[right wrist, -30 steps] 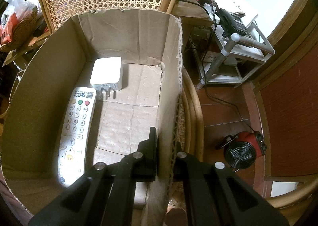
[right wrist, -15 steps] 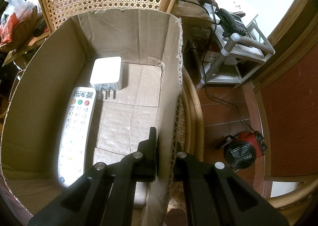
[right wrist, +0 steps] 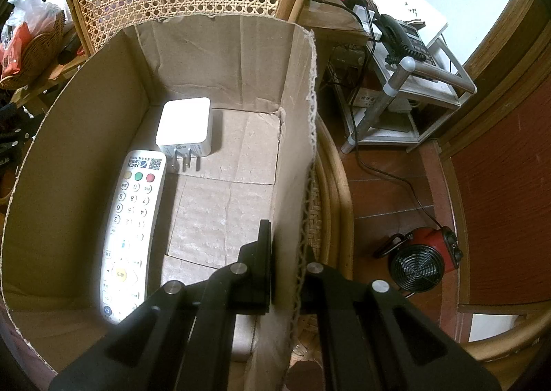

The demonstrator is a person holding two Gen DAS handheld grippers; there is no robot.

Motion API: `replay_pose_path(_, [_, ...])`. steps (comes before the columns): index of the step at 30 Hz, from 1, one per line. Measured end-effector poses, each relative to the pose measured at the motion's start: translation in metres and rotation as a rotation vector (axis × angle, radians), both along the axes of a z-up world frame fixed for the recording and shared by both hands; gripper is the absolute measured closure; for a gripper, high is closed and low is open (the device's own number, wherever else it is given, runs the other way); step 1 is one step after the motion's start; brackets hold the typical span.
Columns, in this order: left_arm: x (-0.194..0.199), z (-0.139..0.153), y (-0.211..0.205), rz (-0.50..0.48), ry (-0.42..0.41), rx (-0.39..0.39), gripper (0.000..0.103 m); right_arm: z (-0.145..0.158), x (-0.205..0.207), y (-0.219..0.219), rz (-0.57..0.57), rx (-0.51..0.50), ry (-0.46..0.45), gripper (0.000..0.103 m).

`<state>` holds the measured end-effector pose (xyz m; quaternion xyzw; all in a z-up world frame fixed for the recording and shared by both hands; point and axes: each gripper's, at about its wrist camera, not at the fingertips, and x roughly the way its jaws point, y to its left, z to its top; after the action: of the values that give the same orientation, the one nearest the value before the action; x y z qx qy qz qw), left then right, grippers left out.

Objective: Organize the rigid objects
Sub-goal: 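Move the left tool back over the keys and white power bank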

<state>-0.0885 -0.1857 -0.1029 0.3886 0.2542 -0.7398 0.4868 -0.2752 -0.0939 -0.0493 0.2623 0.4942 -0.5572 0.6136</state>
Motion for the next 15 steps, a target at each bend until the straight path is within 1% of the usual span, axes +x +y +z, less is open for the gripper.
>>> replay_pose_path(4, [0.001,-0.008,-0.005,-0.007,0.019,0.035,0.001,0.000,0.000,0.000,0.001,0.000,-0.001,0.096])
replay_pose_path(6, [0.001,-0.010,-0.006,-0.008,0.019,0.029,0.001,0.000,0.000,0.000,0.001,0.000,0.000,0.096])
replay_pose_path(8, [-0.001,-0.013,-0.006,-0.025,0.014,0.014,0.005,0.000,0.000,0.000,0.001,-0.001,0.000,0.096])
replay_pose_path(9, [-0.003,-0.013,-0.005,-0.039,0.006,0.008,0.011,0.000,0.000,0.000,0.002,0.000,0.000,0.096])
replay_pose_path(10, [-0.005,-0.014,-0.005,-0.053,-0.002,0.003,0.019,0.000,0.000,0.000,0.001,0.000,0.000,0.097])
replay_pose_path(11, [-0.006,-0.015,-0.005,-0.066,-0.006,0.001,0.024,0.000,0.000,0.000,0.001,0.000,-0.001,0.096])
replay_pose_path(12, [-0.009,-0.016,-0.005,-0.086,-0.004,0.007,0.034,0.000,0.001,0.000,0.002,0.000,0.000,0.096])
replay_pose_path(13, [-0.011,-0.018,-0.004,-0.109,0.004,0.020,0.046,0.000,0.000,0.000,0.002,0.000,0.000,0.096])
replay_pose_path(15, [-0.013,-0.020,-0.004,-0.124,0.021,0.037,0.056,0.000,0.000,0.000,0.003,0.000,0.000,0.096])
